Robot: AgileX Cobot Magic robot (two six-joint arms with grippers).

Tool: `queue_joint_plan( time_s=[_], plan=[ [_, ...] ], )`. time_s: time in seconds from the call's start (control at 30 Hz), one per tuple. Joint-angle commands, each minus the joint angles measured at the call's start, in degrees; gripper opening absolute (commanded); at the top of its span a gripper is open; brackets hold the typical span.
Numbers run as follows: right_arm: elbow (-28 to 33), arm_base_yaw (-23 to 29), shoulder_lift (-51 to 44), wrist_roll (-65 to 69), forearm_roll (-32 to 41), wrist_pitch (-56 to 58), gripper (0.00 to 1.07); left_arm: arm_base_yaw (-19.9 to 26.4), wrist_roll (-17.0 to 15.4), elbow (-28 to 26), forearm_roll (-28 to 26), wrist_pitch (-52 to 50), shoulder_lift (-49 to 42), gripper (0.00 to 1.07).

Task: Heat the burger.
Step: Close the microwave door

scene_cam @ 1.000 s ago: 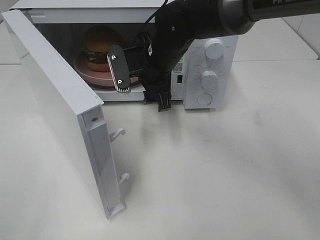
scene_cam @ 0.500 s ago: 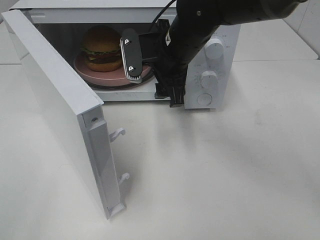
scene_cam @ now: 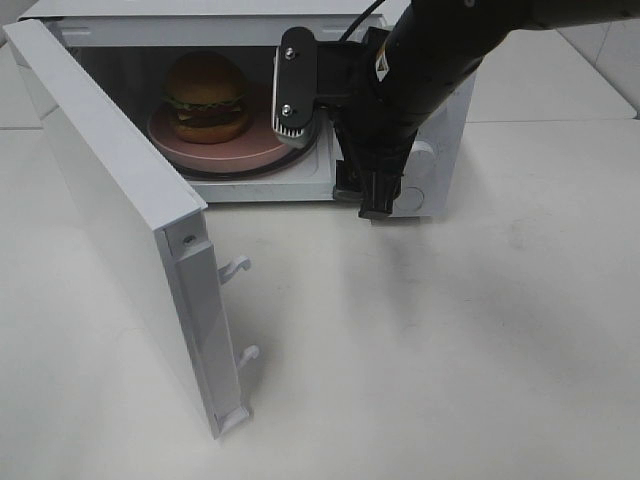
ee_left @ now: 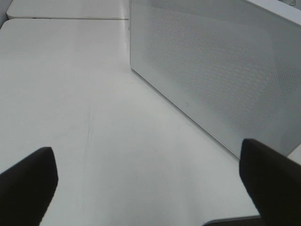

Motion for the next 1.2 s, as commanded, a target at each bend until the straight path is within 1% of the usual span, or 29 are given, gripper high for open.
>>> queue_joint_plan(
  time_s=[0.03,0.07,0.1,0.17,0.2,0.27,0.3,0.37,0.4,0.47,0.53,0.57,0.6,0.63,0.67,0.73,0.8,0.83,0.87,1.0,1.2],
  plan=[
    [0.57,-1.32,-2.58,13.64,-0.29,4.07,0.73,0.23,-0.23,0.0,-0.23,-0.52,-0.97,0.98],
    [0.57,-1.49,-2.98,16.84,-0.29,5.1,0.73,0.23,-0.23,0.0,-0.23,-0.52,-0.97,0.98],
    [0.57,-1.49,-2.98,16.84,-0.29,5.1,0.73,0.23,-0.23,0.0,-0.23,-0.52,-0.97,0.98],
    [0.8,-1.95,-4.13,27.44,-0.8,9.28,0.73,0.23,-0.17,0.0,-0.23,-0.52,-0.97,0.98],
    [0.8,-1.95,-4.13,27.44,-0.8,9.28,0.73,0.23,-0.17,0.0,-0.23,-0.52,-0.97,0.98],
    [2.41,-1.95,-5.79,33.29,-2.06,11.46,0.73,0.23,-0.17,0.0,-0.23,-0.52,-0.97,0.98],
    [2.41,-1.95,-5.79,33.29,-2.06,11.46,0.73,0.23,-0.17,0.0,-0.23,-0.52,-0.97,0.98],
    [4.87,-1.95,-7.79,36.96,-2.29,13.46,0.73,0.23,-0.17,0.0,-0.23,-0.52,-0.97,0.98],
    [4.87,-1.95,-7.79,36.96,-2.29,13.46,0.73,0.23,-0.17,0.0,-0.23,-0.52,-0.97,0.98],
    [7.79,-1.95,-10.43,38.9,-2.23,14.9,0.73,0.23,-0.17,0.0,-0.23,-0.52,-0.97,0.98],
    [8.88,-1.95,-11.17,39.25,-2.23,15.13,0.73,0.23,-0.17,0.0,-0.23,-0.52,-0.97,0.98],
    [11.12,-1.95,-13.52,40.05,-2.12,15.64,0.73,0.23,-0.17,0.0,-0.23,-0.52,-0.97,0.98],
    [11.12,-1.95,-13.52,40.05,-2.12,15.64,0.73,0.23,-0.17,0.0,-0.23,-0.52,-0.97,0.98],
    [13.12,-1.95,-15.53,40.85,-2.06,16.04,0.73,0.23,-0.17,0.0,-0.23,-0.52,-0.97,0.98],
    [13.12,-1.95,-15.53,40.85,-2.06,16.04,0.73,0.23,-0.17,0.0,-0.23,-0.52,-0.97,0.98],
    [15.7,-1.95,-18.62,42.4,-2.06,17.02,0.73,0.23,-0.17,0.0,-0.23,-0.52,-0.97,0.98],
    [16.39,-1.95,-19.6,43.09,-2.06,17.42,0.73,0.23,-0.17,0.0,-0.23,-0.52,-0.97,0.98],
    [17.88,-1.95,-21.77,44.18,-2.06,18.51,0.73,0.23,-0.17,0.0,-0.23,-0.52,-0.97,0.98],
    [17.88,-1.95,-21.77,44.18,-2.06,18.51,0.73,0.23,-0.17,0.0,-0.23,-0.52,-0.97,0.98],
    [21.03,-1.95,-26.47,46.64,-2.01,22.29,0.73,0.23,-0.17,0.0,-0.23,-0.52,-0.97,0.98],
    [22.46,-1.95,-29.85,48.3,-1.78,28.71,0.73,0.23,-0.17,0.0,-0.23,-0.52,-0.97,0.98]
  ],
)
